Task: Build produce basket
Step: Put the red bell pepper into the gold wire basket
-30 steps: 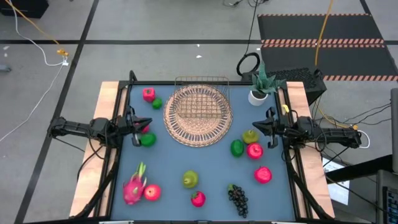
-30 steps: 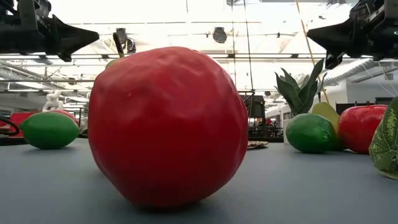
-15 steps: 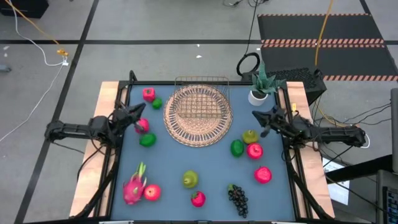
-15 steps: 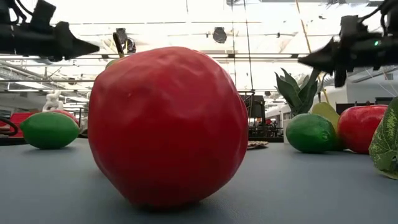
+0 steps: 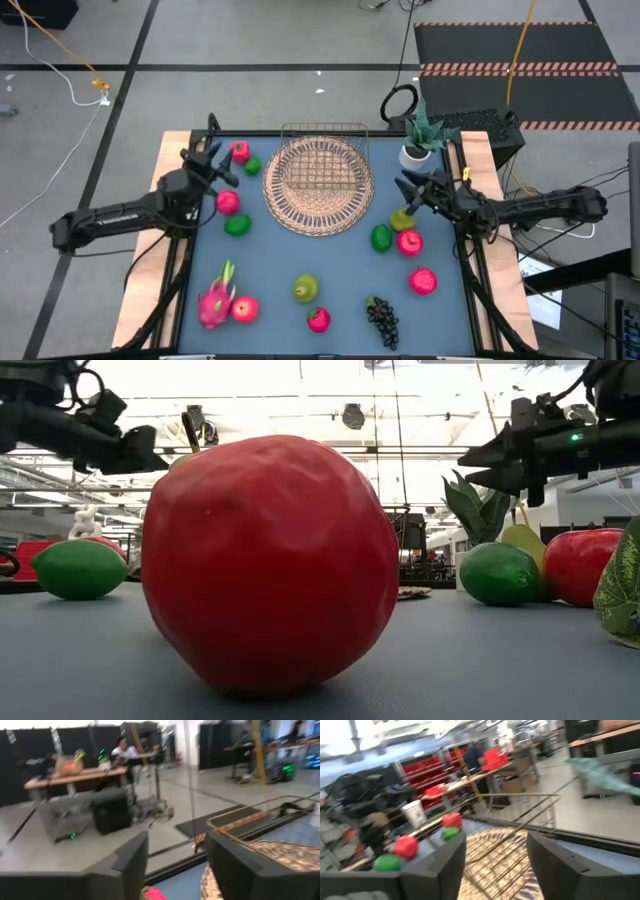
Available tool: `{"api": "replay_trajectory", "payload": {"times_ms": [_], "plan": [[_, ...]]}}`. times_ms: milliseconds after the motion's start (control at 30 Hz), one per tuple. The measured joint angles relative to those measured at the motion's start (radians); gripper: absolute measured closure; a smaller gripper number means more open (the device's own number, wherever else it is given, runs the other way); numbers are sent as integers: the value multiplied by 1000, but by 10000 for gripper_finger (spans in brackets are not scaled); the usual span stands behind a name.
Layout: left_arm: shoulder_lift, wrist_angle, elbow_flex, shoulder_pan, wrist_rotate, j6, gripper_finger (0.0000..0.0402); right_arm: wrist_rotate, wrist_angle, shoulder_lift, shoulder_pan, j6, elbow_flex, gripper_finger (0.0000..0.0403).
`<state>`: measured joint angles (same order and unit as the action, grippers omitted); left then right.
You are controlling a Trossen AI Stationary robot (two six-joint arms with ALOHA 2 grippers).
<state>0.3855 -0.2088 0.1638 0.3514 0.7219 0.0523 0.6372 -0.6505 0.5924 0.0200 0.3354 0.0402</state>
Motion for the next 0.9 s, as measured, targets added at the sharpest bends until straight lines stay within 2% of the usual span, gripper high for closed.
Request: {"api": "replay_trajectory", "payload": {"times_ms": [200, 400, 567, 733, 900], "plan": [[213, 79, 124, 89, -18, -96, 119, 93, -67, 89, 1, 17, 0, 159], [435, 208, 240, 154, -19, -199, 63, 69, -49, 125, 1, 17, 0, 155], [562, 285, 294, 194, -23, -278, 14, 11, -96, 123, 2, -7, 5, 155], [642, 289, 307, 257, -116, -324, 6, -100, -88, 125, 2, -7, 24, 151], [716, 297, 307, 361, -165, -350, 2, -141, -85, 124, 2, -7, 27, 116]]}}
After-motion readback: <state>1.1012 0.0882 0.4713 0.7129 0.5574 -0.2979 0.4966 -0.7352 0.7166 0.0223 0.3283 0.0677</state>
